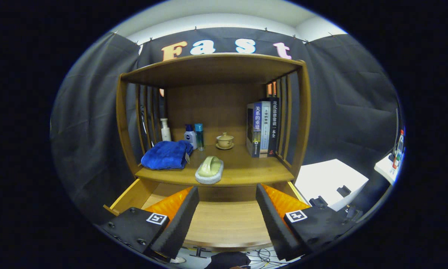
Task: Pull open the drawer, take out the items inside it, and place them on the countertop above the cabinet.
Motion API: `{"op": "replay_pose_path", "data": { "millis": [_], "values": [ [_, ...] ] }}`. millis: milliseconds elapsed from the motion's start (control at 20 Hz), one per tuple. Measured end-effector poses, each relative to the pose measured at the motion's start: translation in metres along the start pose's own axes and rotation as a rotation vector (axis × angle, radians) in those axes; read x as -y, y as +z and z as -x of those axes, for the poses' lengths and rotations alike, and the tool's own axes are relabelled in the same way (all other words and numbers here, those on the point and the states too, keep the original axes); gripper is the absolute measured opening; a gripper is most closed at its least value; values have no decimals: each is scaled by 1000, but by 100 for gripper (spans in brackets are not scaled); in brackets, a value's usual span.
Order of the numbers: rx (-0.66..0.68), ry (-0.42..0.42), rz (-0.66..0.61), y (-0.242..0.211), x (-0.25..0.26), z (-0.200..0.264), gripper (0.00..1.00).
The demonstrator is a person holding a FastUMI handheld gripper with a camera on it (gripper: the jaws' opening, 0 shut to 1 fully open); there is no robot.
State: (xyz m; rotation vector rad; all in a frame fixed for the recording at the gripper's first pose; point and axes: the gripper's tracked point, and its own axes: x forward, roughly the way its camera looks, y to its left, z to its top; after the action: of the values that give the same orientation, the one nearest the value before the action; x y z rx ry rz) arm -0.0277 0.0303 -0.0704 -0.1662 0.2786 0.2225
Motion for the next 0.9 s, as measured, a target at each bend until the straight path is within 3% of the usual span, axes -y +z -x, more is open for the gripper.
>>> {"op": "replay_pose_path", "data": {
  "millis": [550,900],
  "values": [
    [7,-49,-108,-93,57,49,99],
    [-43,-59,-59,-133,59,40,99]
  ]
}}
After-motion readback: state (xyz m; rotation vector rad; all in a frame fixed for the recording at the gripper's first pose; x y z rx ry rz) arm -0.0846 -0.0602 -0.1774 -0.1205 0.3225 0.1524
